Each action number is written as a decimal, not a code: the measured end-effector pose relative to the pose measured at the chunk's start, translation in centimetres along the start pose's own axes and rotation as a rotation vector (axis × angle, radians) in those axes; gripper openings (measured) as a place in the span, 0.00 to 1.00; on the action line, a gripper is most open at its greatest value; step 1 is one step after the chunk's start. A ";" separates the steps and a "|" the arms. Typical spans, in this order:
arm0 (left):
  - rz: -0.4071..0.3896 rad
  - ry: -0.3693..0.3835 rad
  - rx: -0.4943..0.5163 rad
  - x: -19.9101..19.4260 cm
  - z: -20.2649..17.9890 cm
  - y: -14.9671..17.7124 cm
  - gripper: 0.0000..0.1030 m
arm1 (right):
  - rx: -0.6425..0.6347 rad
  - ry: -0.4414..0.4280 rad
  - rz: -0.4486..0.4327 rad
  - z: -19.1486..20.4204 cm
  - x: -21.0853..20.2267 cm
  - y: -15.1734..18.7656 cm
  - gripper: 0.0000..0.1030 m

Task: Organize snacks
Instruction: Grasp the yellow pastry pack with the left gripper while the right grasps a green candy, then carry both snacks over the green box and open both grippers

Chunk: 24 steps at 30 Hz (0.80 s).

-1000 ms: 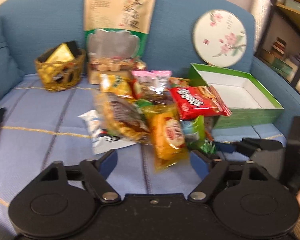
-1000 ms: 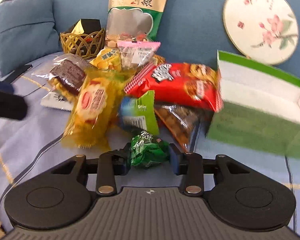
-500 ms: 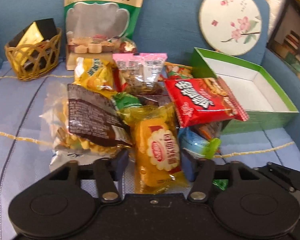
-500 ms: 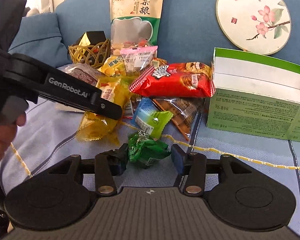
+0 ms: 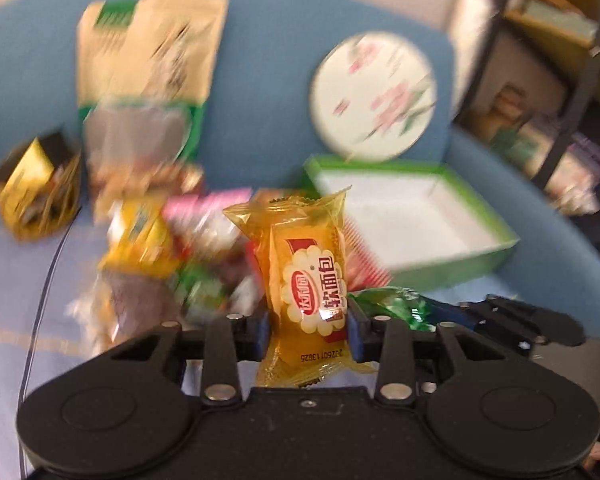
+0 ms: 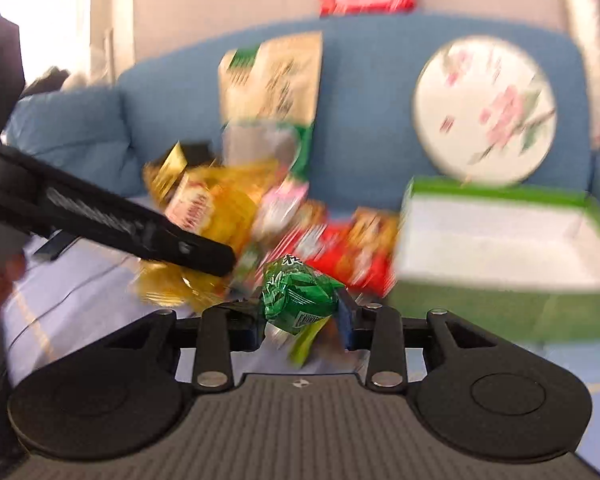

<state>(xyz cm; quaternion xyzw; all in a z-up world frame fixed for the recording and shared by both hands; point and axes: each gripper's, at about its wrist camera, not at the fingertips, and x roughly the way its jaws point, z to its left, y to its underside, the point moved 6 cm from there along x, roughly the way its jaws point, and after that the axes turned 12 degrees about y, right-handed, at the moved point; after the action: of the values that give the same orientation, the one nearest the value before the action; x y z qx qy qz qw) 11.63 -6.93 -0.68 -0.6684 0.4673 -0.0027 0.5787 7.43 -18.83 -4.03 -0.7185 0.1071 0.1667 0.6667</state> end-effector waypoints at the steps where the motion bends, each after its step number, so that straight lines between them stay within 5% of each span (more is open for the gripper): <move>1: -0.012 0.020 0.007 0.1 -0.6 -0.9 0.53 | 0.002 0.035 -0.013 -0.8 0.2 -0.6 0.59; 11: -0.028 0.075 0.048 9.0 -4.2 -5.9 0.54 | 0.011 0.309 -0.035 -8.4 5.0 -1.2 0.60; 22: 0.075 0.080 0.051 16.6 -3.4 -4.7 0.56 | 0.043 0.358 0.045 -10.5 8.5 1.4 0.64; 24: 0.059 0.077 0.048 16.7 -3.2 -4.7 0.76 | 0.036 0.373 0.042 -10.5 9.0 1.6 0.73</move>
<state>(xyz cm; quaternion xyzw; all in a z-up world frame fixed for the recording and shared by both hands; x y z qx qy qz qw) 22.20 -20.38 -4.92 -0.6395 0.5086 -0.0226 0.5760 16.17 -28.78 -8.37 -0.7223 0.2467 0.0426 0.6446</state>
